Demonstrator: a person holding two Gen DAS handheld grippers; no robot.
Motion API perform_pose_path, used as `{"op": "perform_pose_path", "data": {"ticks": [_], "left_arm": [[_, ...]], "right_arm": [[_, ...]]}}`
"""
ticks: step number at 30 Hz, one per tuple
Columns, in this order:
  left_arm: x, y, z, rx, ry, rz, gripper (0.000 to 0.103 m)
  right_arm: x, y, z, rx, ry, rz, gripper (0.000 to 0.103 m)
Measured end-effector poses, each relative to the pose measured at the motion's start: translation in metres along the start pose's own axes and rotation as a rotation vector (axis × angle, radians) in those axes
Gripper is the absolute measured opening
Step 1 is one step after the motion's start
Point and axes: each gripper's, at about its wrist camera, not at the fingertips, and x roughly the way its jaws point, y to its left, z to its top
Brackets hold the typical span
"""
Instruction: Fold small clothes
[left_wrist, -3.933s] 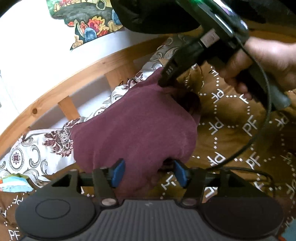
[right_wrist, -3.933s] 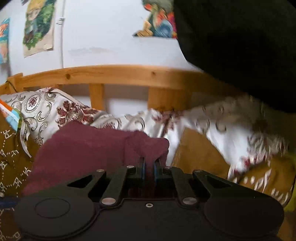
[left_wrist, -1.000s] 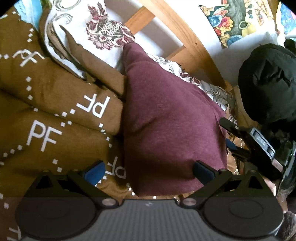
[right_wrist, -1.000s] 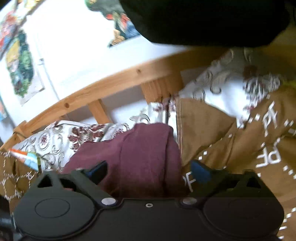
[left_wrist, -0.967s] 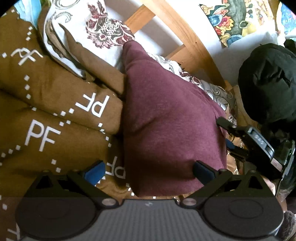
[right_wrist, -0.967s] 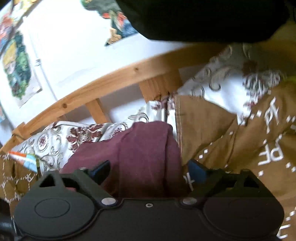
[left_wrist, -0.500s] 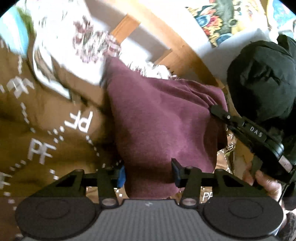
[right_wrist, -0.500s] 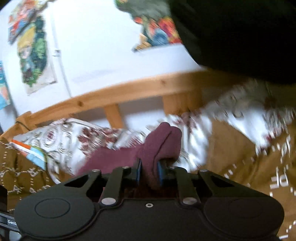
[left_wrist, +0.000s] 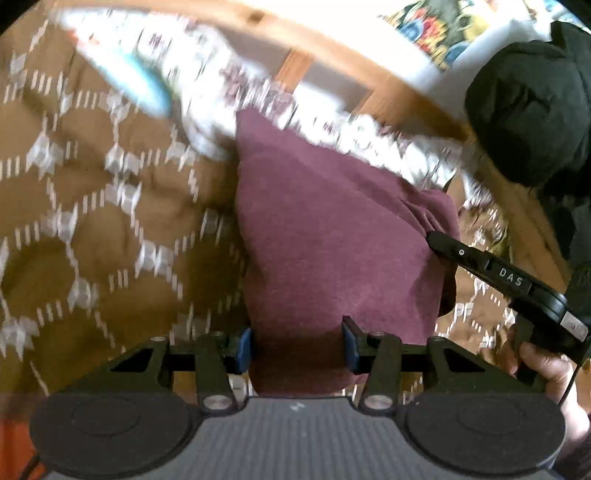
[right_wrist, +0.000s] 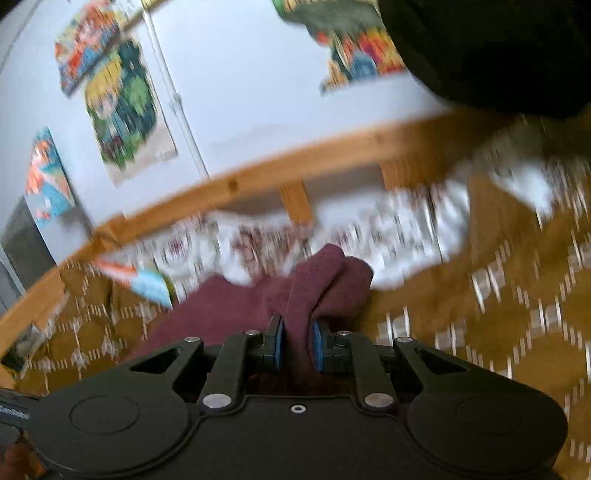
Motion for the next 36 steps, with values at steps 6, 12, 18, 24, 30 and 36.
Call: {"op": "perform_pose_path", "data": {"ticks": [6, 12, 18, 24, 30, 36], "left_arm": [[0.019, 0.007, -0.016, -0.018, -0.027, 0.045, 0.055], [0.016, 0.014, -0.018, -0.077, -0.032, 0.057, 0.075], [-0.004, 0.012, -0.026, -0.08, -0.054, 0.147, 0.095], [-0.039, 0.002, -0.044, -0.01, -0.106, 0.227, 0.102], [-0.076, -0.008, -0.075, 0.089, -0.179, 0.288, 0.102], [-0.091, -0.013, -0.115, 0.214, -0.229, 0.361, 0.102]], "right_arm": [[0.002, -0.003, -0.036, -0.016, 0.063, -0.059, 0.019], [0.001, 0.002, -0.042, -0.056, 0.025, -0.089, 0.035], [-0.016, 0.008, -0.051, -0.095, -0.004, -0.118, 0.072], [-0.062, 0.02, -0.064, -0.106, -0.083, -0.102, 0.101], [-0.1, 0.034, -0.086, -0.082, -0.076, -0.087, 0.102], [-0.123, 0.047, -0.113, -0.114, -0.036, -0.101, 0.102]]}}
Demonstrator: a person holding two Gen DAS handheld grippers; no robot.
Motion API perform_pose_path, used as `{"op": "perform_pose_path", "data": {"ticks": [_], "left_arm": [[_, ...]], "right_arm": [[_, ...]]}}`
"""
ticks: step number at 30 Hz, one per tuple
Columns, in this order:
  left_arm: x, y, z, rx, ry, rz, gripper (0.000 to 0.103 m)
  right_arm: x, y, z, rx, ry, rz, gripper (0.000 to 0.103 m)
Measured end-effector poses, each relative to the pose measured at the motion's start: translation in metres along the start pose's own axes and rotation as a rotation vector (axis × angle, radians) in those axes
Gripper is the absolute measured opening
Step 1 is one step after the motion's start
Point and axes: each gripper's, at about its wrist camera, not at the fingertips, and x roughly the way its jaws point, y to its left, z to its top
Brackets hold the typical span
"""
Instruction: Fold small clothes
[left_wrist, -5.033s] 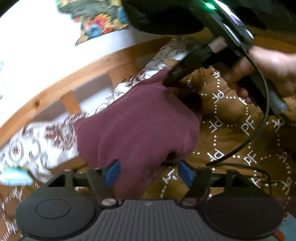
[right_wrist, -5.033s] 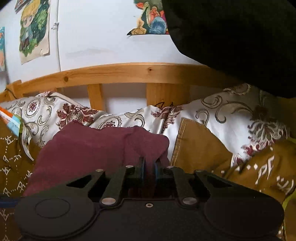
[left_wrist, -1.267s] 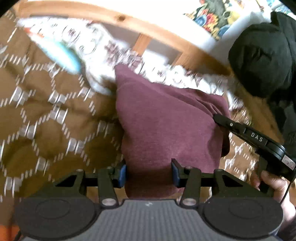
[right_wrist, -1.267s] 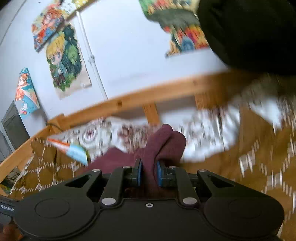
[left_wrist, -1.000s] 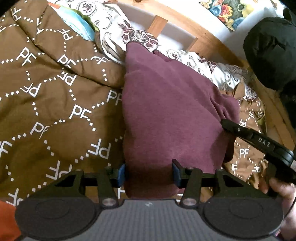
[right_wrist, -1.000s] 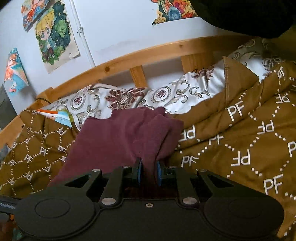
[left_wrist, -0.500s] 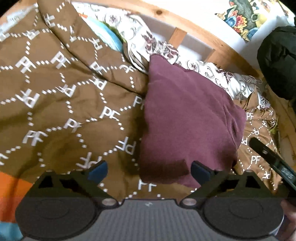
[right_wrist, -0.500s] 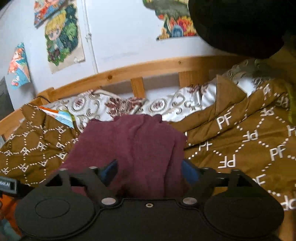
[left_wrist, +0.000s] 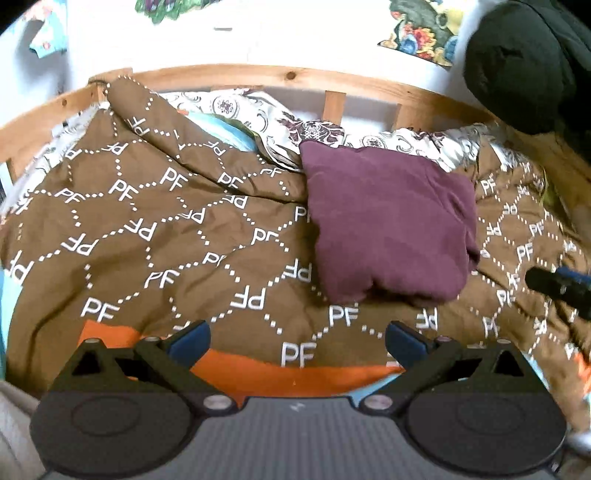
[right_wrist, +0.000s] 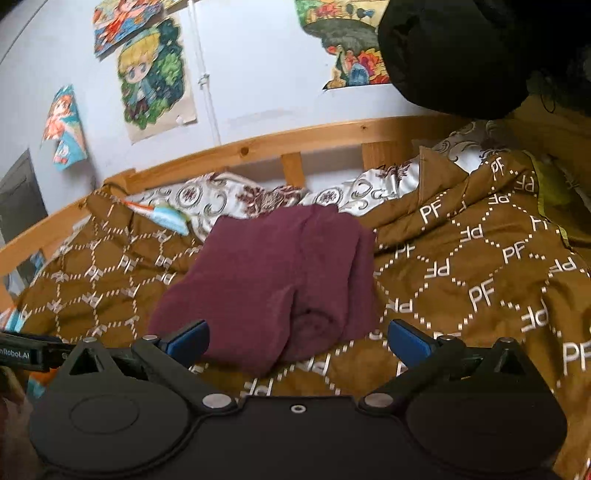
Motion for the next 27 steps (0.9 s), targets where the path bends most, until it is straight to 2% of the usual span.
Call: {"op": "perform_pose_path", "data": {"ticks": [5, 10, 27], "left_arm": [[-0.006, -0.006, -0.01, 0.026, -0.019, 0.014, 0.102], [-0.007, -0.001, -0.009, 0.0, -0.031, 0.009, 0.102], [-0.002, -0.001, -0.01, 0.011, -0.007, 0.02, 0.102]], "right_arm": [[-0.013, 0.006, -0.007, -0.028, -0.001, -0.003, 0.102], [-0.016, 0.01, -0.006, -0.032, -0.003, -0.014, 0.102], [-0.012, 0.01, -0.008, -0.033, 0.018, -0.009, 0.102]]}}
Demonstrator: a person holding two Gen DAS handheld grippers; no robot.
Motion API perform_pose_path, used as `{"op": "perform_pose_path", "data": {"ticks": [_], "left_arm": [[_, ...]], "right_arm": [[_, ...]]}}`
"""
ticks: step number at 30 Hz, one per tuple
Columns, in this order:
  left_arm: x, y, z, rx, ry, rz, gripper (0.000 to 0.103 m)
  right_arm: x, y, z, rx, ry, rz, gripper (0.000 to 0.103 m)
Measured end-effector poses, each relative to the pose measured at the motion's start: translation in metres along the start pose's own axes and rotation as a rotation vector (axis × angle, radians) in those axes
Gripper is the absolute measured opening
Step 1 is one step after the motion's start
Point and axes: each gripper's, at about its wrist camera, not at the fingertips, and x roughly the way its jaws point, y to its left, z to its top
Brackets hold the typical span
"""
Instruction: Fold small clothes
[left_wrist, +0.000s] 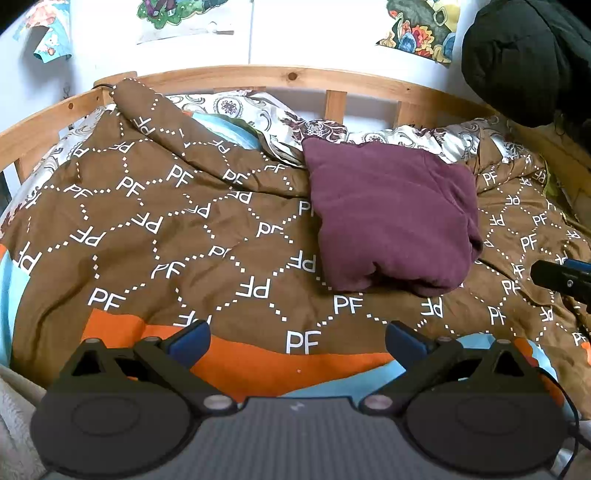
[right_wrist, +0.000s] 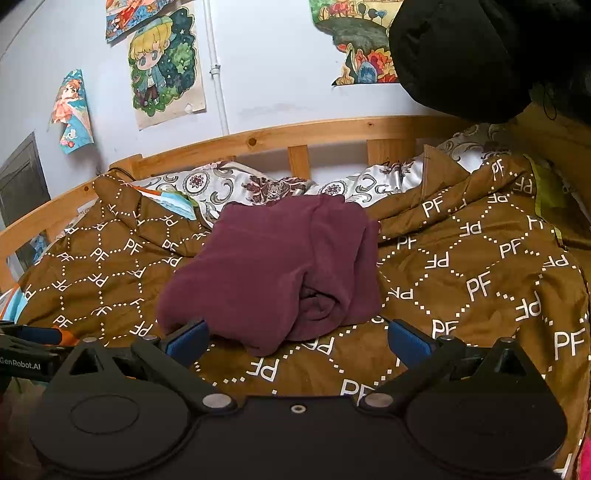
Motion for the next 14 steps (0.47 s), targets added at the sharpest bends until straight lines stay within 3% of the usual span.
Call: {"op": "perform_pose_path", "data": {"ticks": [14], "left_arm": [[0.0016, 0.0005, -0.0005, 0.01, 0.006, 0.002, 0.102]], "right_arm": [[0.0019, 0.0003, -0.0018, -0.001, 0.013, 0.004, 0.102]]}}
